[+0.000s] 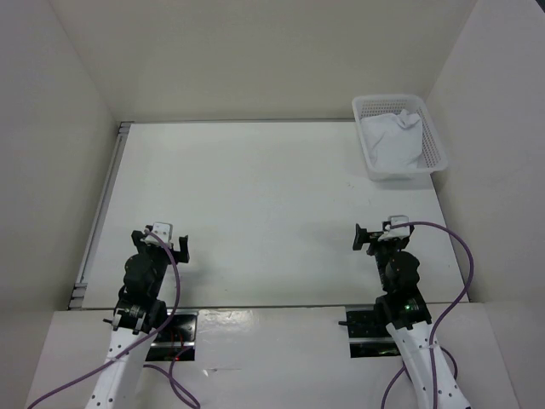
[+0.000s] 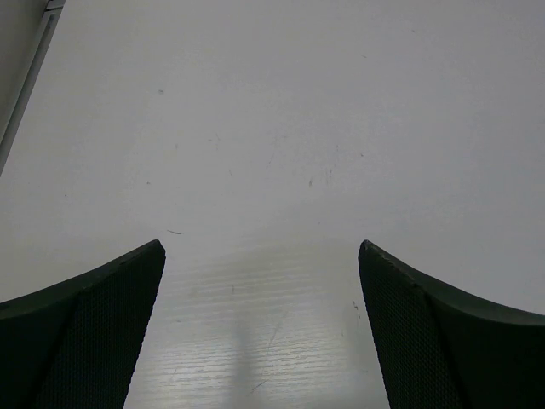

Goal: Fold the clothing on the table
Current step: Grab the skirt from the pile

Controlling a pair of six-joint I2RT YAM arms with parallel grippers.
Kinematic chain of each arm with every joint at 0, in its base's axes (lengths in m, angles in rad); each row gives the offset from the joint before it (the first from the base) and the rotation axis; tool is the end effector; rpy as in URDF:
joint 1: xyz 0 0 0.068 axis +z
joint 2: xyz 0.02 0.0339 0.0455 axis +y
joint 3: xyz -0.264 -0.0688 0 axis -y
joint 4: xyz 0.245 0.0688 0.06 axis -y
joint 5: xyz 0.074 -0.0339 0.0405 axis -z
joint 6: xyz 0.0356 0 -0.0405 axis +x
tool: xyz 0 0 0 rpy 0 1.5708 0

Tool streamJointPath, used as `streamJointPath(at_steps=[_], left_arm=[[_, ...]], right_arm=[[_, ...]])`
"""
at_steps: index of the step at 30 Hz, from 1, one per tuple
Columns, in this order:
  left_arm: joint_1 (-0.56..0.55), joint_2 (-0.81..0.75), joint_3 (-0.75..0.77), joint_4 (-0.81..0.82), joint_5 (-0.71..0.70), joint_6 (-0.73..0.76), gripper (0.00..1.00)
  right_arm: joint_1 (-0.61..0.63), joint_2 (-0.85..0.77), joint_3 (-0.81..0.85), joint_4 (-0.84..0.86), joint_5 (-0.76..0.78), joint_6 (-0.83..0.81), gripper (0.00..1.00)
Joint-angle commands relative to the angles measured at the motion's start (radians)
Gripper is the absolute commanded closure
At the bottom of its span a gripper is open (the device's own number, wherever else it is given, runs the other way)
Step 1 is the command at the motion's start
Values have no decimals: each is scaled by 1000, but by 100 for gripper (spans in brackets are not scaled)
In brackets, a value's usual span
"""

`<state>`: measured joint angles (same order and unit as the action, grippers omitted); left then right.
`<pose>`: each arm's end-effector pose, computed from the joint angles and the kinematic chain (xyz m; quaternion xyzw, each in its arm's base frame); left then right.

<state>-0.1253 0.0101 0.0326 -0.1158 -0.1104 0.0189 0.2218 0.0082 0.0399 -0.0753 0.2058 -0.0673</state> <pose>0.1081 -0.0097 0.1715 0.0161 0.7389 0.0050 0.6736 0.1067 0.0166 0.1787 -0.0332 0.7213 -0.0209 0.6915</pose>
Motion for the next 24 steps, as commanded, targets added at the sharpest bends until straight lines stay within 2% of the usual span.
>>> streamJointPath(at_steps=[1, 10, 13, 14, 15, 20, 21, 23, 24], left_arm=[[-4, -142, -31, 22, -12, -17, 0], [-4, -142, -31, 22, -12, -17, 0], [-4, -142, -31, 22, -12, -17, 0], [-4, -142, -31, 22, -12, -17, 0], [-4, -142, -31, 22, -12, -17, 0], [-4, -142, -31, 22, -12, -17, 0], [-4, -142, -31, 22, -12, -17, 0], [-4, -142, -31, 22, -12, -17, 0], [-4, -142, -31, 22, -12, -17, 0]], right_arm=[[-7, -86, -43, 16, 4, 12, 1], [-7, -86, -43, 16, 4, 12, 1], [-7, -86, 3, 28, -95, -93, 1], [-7, -86, 43, 43, -95, -123, 1], [-7, -86, 72, 81, -30, -82, 1], [-7, -39, 329, 170, -39, -62, 1], [-7, 48, 383, 170, -22, -40, 1], [-7, 190, 597, 59, 21, 22, 1], [-7, 349, 752, -45, 44, 55, 1]])
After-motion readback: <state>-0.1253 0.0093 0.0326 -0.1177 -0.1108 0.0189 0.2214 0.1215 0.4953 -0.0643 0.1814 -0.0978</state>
